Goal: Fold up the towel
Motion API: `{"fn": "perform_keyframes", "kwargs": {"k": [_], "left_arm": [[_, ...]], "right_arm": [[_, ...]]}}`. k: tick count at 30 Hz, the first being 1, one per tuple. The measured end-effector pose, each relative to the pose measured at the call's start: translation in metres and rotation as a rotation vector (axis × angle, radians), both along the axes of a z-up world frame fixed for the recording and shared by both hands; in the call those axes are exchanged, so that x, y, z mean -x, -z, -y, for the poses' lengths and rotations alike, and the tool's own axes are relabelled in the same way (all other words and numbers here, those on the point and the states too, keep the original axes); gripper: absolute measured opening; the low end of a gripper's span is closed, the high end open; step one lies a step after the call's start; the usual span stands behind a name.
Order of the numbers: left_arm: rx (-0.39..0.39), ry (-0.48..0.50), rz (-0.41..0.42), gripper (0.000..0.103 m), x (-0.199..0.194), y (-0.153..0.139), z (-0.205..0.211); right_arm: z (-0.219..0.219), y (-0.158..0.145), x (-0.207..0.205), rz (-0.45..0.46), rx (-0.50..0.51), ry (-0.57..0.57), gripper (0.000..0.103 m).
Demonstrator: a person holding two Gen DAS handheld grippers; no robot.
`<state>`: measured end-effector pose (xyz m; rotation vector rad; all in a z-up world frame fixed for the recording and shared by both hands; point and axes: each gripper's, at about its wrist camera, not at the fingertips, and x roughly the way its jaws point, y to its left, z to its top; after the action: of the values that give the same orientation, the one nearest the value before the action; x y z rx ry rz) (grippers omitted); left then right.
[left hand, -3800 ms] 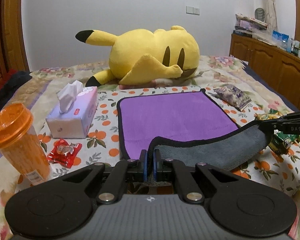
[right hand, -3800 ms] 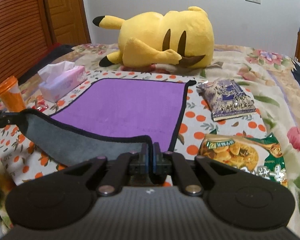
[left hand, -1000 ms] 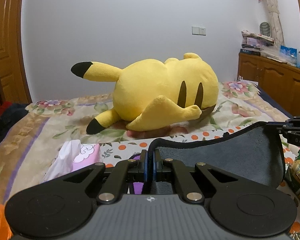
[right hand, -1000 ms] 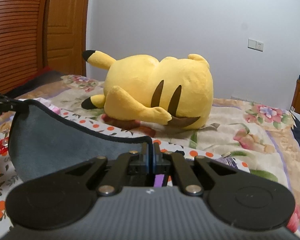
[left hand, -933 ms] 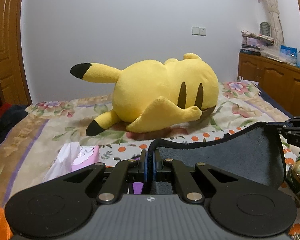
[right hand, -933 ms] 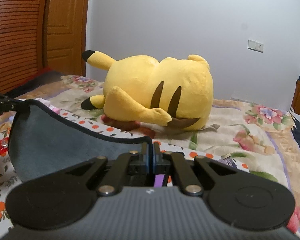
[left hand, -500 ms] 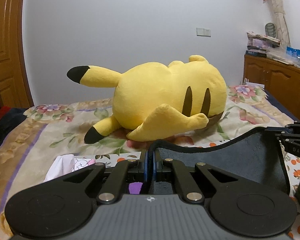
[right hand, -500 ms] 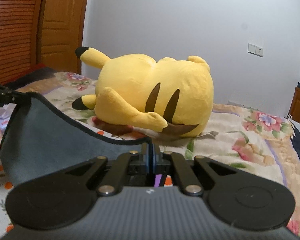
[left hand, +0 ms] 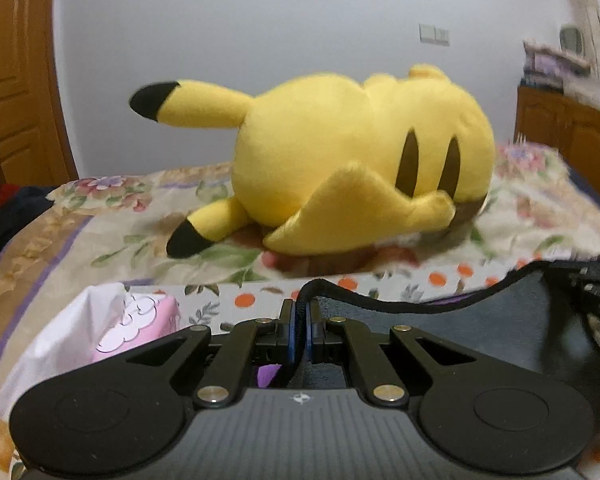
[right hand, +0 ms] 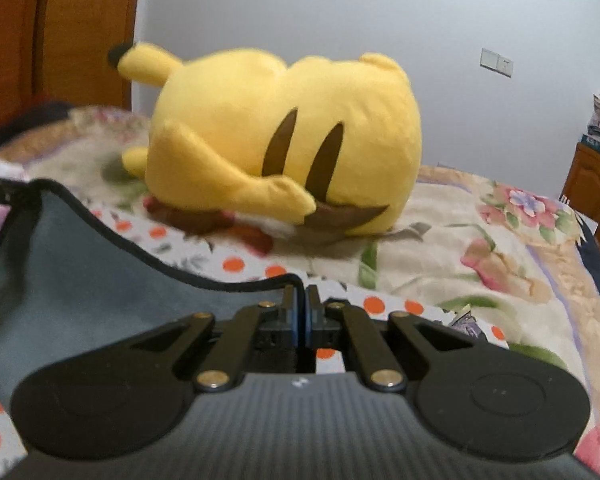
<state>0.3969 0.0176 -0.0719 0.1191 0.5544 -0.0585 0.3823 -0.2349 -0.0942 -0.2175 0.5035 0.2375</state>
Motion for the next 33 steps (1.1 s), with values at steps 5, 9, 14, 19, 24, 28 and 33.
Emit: {"fn": "perform_keyframes", "kwargs": {"k": [5, 9, 14, 19, 24, 28, 33], "left_arm": [[-0.030, -0.008, -0.027, 0.006, -0.011, 0.016, -0.004], [-0.045, -0.009, -0.031, 0.006, -0.013, 0.021, -0.005], [-0.037, -0.011, -0.026, 0.006, -0.011, 0.022, -0.004], [-0.053, -0.010, -0.043, 0.006, -0.013, 0.028, -0.002], [-0.068, -0.022, -0.069, 0.008, -0.015, 0.035, -0.002], [-0.070, -0.015, -0.081, 0.023, -0.010, 0.035, -0.002], [-0.053, -0.011, -0.083, 0.048, 0.005, 0.028, -0.001]], "right_arm": [[-0.006, 0.009, -0.006, -0.031, 0.057, -0.003, 0.004], [-0.007, 0.012, -0.009, -0.043, 0.066, 0.008, 0.004], [-0.007, 0.008, -0.008, -0.035, 0.062, 0.008, 0.004], [-0.010, 0.010, -0.009, -0.043, 0.081, 0.009, 0.004], [-0.011, 0.011, -0.011, -0.058, 0.082, 0.024, 0.005], [-0.008, 0.009, -0.007, -0.066, 0.074, 0.040, 0.030], [-0.003, -0.001, 0.011, -0.067, 0.052, 0.045, 0.043]]}}
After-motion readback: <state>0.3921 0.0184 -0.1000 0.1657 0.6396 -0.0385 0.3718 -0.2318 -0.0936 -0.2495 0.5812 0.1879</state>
